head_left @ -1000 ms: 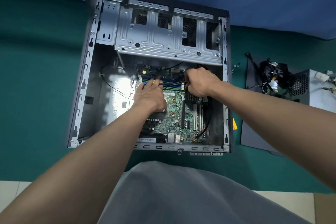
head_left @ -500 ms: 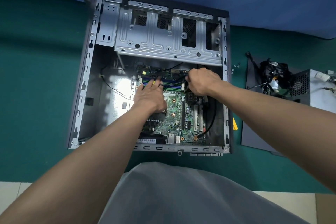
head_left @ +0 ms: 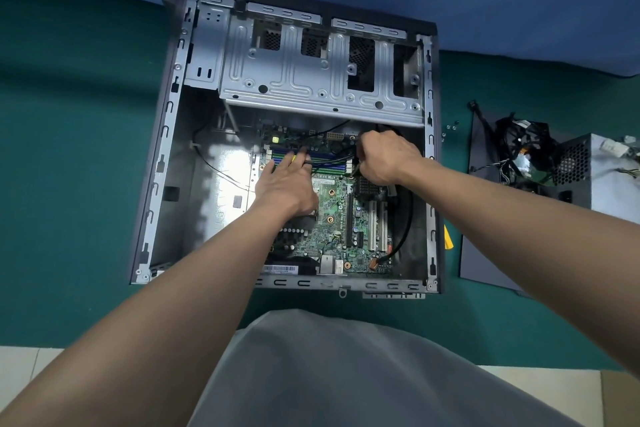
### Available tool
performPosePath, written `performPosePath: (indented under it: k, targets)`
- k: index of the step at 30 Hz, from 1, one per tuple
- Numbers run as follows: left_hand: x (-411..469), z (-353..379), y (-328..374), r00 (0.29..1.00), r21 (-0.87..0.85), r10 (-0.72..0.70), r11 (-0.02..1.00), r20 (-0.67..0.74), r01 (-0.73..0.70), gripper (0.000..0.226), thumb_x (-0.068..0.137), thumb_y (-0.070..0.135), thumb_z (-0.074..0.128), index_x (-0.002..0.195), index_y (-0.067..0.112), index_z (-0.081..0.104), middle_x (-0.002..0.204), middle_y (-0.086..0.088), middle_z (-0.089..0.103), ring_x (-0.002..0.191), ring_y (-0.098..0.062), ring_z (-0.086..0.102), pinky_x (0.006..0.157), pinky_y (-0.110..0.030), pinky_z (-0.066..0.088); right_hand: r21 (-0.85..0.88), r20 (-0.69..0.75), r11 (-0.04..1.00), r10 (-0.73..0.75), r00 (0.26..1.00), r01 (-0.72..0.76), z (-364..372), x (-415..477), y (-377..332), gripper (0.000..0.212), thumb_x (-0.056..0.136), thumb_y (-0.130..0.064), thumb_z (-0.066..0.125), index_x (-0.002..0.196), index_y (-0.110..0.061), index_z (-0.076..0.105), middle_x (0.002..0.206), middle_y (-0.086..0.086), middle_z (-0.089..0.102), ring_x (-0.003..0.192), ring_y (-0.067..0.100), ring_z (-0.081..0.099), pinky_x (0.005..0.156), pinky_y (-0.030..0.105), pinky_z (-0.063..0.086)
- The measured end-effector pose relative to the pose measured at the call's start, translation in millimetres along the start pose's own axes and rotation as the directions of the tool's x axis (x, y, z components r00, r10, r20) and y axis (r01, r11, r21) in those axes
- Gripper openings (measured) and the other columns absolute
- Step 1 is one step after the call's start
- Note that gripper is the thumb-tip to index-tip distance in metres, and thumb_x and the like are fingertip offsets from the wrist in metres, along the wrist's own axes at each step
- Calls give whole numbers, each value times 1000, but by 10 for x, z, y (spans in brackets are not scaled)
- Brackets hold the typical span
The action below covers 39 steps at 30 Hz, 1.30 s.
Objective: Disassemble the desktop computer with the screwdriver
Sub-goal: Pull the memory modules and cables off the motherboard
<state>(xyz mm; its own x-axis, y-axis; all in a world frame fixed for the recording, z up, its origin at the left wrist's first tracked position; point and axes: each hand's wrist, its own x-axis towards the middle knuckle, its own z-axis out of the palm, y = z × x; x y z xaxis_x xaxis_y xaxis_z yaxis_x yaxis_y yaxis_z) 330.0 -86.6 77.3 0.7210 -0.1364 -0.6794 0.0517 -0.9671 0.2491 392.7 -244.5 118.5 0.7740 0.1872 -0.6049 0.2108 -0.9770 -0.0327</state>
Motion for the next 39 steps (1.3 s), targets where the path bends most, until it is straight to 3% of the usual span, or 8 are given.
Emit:
performPosePath:
  k: [4,8,16,20,23,27,31,39]
  targets:
    - [7,4,-3,1000,6,-4,1000,0,4,72,96,29,50,154,16,10,161,4,-12,148,-16,-7,119,-41,-3,-12,-18,1000,-3,1000,3,34,16,-2,23,98,-33,41,98,-12,50,91,8,50,80,29,47,70,37,39]
    - [12,8,-9,1000,9,0,1000,-2,0,71,96,28,50,154,16,11,160,3,-12,148,-16,-7,119,-41,-3,-39,-42,999,-16,999,14,62,10,-7,21,89,-17,46,106,-11,55,95,10,52,81,30,50,70,38,43]
    - [27,21,-17,1000,-8,6,1000,-15,-7,70,97,30,49,154,16,12,161,4,-11,147,-16,-7,118,-41,-3,189,-120,964,-169,978,190,-149,-133,39,17,97,-26,48,88,-17,60,80,2,62,77,23,55,71,34,47]
    - [19,87,-14,996,-23,30,999,-85,-32,66,96,34,50,152,14,20,161,0,-6,148,-19,-4,118,-43,-2,77,-278,958,-247,928,277,-222,-334,220,15,97,-30,48,88,-21,55,69,-5,54,67,18,48,63,32,38]
    - [-7,140,4,976,-7,63,998,-210,-66,48,93,34,56,135,12,48,161,-9,9,148,-26,5,118,-45,0,28,-423,955,-258,869,296,-83,-481,303,18,98,-27,46,88,-16,55,76,1,59,71,22,50,70,34,41]
    - [-26,138,91,908,93,194,981,-371,-171,26,84,28,69,106,15,67,155,-11,29,145,-28,21,115,-34,0,-322,-387,912,-371,844,254,175,-492,238,21,96,-32,43,83,-19,54,70,-1,64,63,22,56,76,35,35]
    - [43,73,270,829,190,304,952,-470,-242,33,84,19,69,117,18,67,143,-7,48,136,-24,35,110,-40,25,-214,-474,945,-321,820,246,122,-451,252,24,96,-31,42,75,-21,46,62,3,63,56,26,57,72,35,37]
    - [176,142,425,860,242,354,929,-368,-279,25,91,26,60,113,26,70,149,1,38,140,-21,23,104,-37,26,-114,-524,958,-282,804,262,122,-451,262,20,95,-26,43,76,-20,39,61,6,62,52,26,49,77,35,38]
